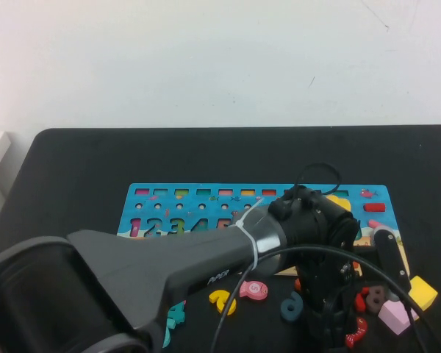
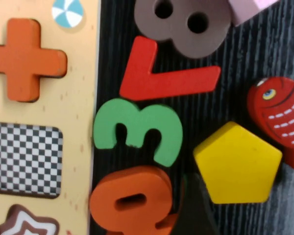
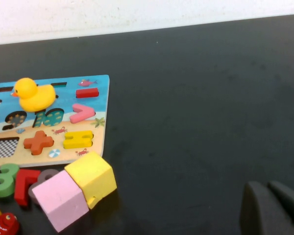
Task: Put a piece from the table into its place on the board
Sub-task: Pick up the "Pentagon"
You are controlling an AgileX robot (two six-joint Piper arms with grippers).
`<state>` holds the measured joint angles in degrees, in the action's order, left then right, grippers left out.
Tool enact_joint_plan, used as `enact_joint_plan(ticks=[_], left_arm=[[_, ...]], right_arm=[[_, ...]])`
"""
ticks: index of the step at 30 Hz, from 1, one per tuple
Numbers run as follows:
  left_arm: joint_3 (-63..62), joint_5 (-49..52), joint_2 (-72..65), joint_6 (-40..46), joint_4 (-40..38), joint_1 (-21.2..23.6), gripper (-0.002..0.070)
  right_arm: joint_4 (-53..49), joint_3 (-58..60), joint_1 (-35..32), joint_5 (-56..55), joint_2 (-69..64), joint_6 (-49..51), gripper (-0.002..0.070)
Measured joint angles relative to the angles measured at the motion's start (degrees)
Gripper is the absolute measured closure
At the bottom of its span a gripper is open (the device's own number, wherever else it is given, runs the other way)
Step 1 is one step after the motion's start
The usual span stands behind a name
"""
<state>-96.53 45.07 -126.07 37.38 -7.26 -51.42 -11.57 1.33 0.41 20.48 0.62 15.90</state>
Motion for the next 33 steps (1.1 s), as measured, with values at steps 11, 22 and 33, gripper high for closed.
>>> enact_joint_plan(ticks=[11,22,33], left_arm=[[-0.1,-0.7,-1.9,0.0,0.8,0.0,0.0234],[-0.1,-1.6,-2.2,-0.4,0.4,0.0,0.0268],[-0.1,-1.7,-2.2,-0.2,1.6,0.0,0.0391]], right_arm=[[0.0,0.0,0.0,0.0,0.0,0.0,0.0658],[0.0,0.0,0.0,0.0,0.0,0.0,0.0657],[0.0,0.0,0.0,0.0,0.0,0.0,0.0657]])
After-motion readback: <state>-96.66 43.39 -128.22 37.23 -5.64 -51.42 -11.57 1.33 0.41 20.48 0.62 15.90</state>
